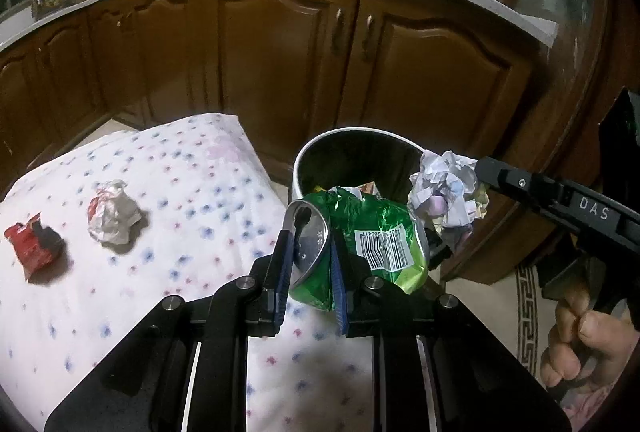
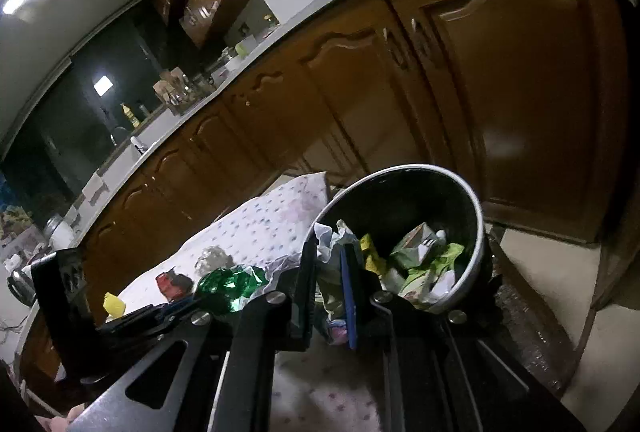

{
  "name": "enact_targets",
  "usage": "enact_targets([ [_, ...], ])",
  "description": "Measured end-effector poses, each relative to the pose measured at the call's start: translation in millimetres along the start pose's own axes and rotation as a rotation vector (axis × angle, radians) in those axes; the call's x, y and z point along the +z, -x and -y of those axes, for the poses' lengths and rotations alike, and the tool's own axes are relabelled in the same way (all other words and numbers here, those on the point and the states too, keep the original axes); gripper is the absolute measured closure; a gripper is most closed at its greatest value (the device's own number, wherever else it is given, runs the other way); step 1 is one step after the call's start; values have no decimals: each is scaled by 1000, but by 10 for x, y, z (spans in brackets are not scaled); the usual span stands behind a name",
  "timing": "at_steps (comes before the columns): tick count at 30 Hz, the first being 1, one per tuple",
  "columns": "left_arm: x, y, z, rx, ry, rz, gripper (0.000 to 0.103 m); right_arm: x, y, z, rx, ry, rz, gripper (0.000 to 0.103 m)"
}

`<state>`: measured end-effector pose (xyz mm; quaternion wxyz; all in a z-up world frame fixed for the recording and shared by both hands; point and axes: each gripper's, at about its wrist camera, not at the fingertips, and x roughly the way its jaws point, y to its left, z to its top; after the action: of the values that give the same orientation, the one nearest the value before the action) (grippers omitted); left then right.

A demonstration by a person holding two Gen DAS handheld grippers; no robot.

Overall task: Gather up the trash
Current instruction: 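Carry can and foil over the black bin and open both tools, then withdraw both tools from the bin toward the red bag and paper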

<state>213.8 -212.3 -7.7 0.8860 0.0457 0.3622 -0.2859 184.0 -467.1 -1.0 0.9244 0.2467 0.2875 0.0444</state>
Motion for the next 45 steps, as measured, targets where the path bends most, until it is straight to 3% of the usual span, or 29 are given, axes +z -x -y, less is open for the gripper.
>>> enact_targets([
  [9, 235, -249, 156, 2, -35, -16, 86, 68, -149, 188, -42, -11, -16, 91],
  [17, 417, -675, 220, 24, -52, -80, 86, 182, -316, 316, -75, -18, -30, 91],
  [25, 464, -901, 290, 42, -79, -118, 86, 210, -504, 366, -140, 25, -62, 91],
  [39, 424, -1069, 403, 58, -111, -149, 86, 192, -616, 504, -173, 24, -111, 88],
  [42, 421, -1063, 398, 45, -100, -150, 77, 196, -625, 517, -170, 20, -115, 87],
  [44, 428, -1051, 393, 56, -94, -144, 57, 188, -607, 518, -168, 20, -113, 86],
  [45, 431, -1033, 391, 58, -95, -136, 55, 190, -610, 525, -168, 17, -114, 83],
])
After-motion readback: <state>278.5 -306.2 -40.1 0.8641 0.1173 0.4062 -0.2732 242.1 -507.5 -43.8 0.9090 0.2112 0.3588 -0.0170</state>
